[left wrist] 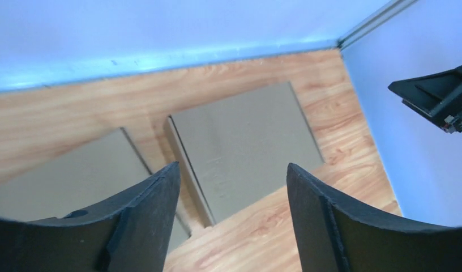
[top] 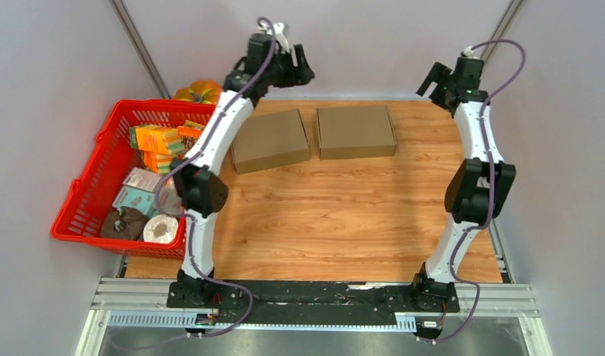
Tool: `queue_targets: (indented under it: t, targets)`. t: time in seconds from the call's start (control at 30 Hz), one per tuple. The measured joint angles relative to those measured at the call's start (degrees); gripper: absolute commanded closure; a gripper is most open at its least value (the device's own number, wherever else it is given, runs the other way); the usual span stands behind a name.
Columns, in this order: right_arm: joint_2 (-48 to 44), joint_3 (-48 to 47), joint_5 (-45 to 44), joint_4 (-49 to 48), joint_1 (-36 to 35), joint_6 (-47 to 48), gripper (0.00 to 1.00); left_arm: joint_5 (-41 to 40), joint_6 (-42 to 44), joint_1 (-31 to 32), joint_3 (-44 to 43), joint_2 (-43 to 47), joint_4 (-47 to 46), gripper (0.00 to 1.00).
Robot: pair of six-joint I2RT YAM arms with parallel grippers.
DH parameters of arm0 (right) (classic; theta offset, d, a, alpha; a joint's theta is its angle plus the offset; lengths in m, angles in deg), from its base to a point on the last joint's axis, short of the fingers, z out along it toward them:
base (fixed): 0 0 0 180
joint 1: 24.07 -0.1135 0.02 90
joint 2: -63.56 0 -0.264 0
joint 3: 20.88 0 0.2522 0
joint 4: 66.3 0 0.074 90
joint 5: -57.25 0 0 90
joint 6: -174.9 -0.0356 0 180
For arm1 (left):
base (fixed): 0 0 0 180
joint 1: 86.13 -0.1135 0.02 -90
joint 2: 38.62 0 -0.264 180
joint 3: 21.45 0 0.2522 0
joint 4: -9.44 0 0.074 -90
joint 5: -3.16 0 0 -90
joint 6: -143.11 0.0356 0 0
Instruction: Fold the paper box
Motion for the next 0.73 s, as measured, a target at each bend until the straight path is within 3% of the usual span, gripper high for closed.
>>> queue_targets:
  t: [0.07,0.2,0.37,0.43,0.57,0.73]
  targets:
    - [-3.8,-2.0,-5.7,5.9,1.0,1.6,0.0,0.6,1.5,-1.2,1.9,7.4,1.8,0.26]
    - [-17.6,3.9,-11.3,11.0,-2.7,2.0,0.0,-0.3,5.1,1.8,19.8,29.5,0.9,0.25]
    - [-43.5,23.4,-10.3,13.2,-20.4,1.1,0.0,-1.1,8.7,15.8,45.7,60.4,0.4,0.22]
    - [-54.2,31.4,-8.2,14.3,-26.2,1.2,0.0,-1.5,9.6,17.1,51.5,69.4,2.3,0.22]
    - [-68.1,33.4,-10.0,22.1,-26.4,2.1,0.0,-6.4,11.9,16.5,51.2,80.8,10.9,0.21]
    - [-76.8,19.5,-10.5,25.4,-26.0,6.0,0.0,-10.7,14.0,16.5,40.6,86.6,15.8,0.2]
